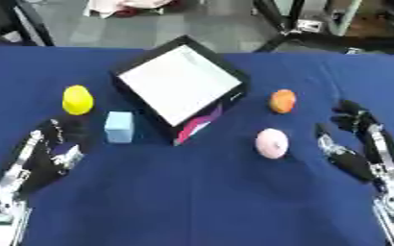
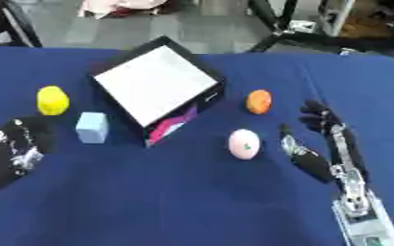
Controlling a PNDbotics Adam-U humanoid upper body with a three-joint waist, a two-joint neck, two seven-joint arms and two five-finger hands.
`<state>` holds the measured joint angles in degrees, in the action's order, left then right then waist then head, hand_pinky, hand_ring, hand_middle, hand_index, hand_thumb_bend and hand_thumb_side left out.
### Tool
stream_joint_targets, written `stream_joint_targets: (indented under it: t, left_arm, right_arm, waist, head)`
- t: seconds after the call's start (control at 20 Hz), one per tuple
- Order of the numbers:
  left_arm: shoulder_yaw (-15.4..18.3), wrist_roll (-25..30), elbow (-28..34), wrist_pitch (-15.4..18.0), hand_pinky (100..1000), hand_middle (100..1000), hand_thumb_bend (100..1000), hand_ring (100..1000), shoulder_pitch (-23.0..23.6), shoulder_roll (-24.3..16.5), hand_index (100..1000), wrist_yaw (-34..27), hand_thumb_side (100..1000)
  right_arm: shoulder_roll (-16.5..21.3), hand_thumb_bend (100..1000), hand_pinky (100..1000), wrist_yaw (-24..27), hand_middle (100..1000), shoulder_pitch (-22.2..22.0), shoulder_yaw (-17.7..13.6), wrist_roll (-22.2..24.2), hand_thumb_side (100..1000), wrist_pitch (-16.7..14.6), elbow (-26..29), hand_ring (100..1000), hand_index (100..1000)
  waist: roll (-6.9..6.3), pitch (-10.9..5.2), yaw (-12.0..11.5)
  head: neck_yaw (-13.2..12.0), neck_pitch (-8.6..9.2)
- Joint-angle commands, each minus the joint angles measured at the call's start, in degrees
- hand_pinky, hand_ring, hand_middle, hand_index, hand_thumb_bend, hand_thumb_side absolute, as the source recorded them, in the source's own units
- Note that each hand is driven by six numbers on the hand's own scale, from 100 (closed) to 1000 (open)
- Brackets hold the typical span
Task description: Pick up objects on the table and place them in the box.
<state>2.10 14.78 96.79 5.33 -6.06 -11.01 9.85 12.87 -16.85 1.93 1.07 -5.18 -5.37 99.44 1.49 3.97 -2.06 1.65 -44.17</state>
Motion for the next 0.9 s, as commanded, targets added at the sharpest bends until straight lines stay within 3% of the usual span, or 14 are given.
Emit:
stream_joint_targets:
  t: [0.05, 0.6, 0.9]
  left_arm:
    - [0.4, -0.1, 0.8, 0.1, 723, 682, 492, 724, -0.3, -0.4, 766, 0.0, 505]
    - [0.6, -0.2, 0.9, 0.1, 725, 683, 491, 724, -0.5, -1.2, 767, 0.2, 504]
    - [2.4, -1.3, 2.3, -0.2, 748, 701, 506, 732, -3.9, -9.1, 792, 4.7, 492]
  right_arm:
    - [0.7, 259, 817, 0.4, 776, 0.3, -0.3, -0.1, 336, 0.0, 0.7, 776, 900]
    - [0.7, 257, 817, 0.4, 776, 0.3, -0.2, 0.0, 338, 0.0, 0.7, 776, 899]
    - [1.3, 257, 817, 0.3, 776, 0.0, -0.3, 0.0, 337, 0.1, 0.6, 776, 899]
  waist:
    - [-0.26, -1.74, 0.0]
    - [-0.24, -1.77, 0.0]
    - [-0.83, -1.88, -0.1]
  head:
    - [0.0, 0.05]
    - [0.0, 0.05]
    - [0.4, 0.05]
